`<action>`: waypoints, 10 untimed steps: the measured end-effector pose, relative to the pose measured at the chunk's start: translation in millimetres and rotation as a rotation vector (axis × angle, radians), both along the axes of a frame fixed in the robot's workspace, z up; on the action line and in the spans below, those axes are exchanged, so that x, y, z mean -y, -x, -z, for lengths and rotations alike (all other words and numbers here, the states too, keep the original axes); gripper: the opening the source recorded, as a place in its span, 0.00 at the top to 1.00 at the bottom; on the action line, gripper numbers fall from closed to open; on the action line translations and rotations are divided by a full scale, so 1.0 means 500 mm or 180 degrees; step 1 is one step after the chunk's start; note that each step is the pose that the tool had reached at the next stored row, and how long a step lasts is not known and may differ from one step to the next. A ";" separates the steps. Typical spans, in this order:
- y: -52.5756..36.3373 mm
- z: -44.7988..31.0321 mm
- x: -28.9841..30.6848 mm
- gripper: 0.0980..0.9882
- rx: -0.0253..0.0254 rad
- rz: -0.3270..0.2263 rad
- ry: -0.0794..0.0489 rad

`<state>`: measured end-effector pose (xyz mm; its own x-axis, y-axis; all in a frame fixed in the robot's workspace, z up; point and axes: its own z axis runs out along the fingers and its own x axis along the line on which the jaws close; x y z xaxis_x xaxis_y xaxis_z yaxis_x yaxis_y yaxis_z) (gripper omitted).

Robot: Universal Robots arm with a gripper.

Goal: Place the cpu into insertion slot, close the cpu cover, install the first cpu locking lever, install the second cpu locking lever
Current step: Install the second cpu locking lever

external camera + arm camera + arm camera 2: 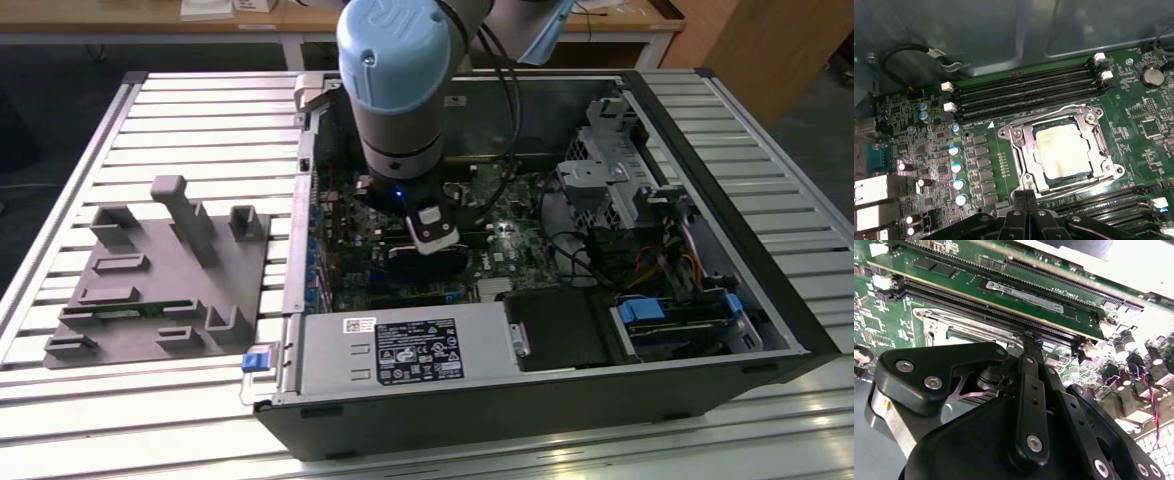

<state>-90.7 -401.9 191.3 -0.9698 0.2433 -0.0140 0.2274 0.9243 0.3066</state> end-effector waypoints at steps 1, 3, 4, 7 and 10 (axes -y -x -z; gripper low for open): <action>0.000 0.001 0.000 0.99 0.0000 0.0000 -0.0005; 0.001 0.003 0.000 0.99 0.0000 0.0000 -0.0007; 0.002 0.004 0.000 0.99 0.0000 0.0000 -0.0007; 0.004 0.008 0.000 0.99 -0.0001 0.0000 -0.0005; 0.006 0.010 0.000 0.99 0.0000 0.0000 -0.0006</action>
<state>-93.5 -401.9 186.3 -0.9699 0.2433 -0.0135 0.2275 0.9237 0.3082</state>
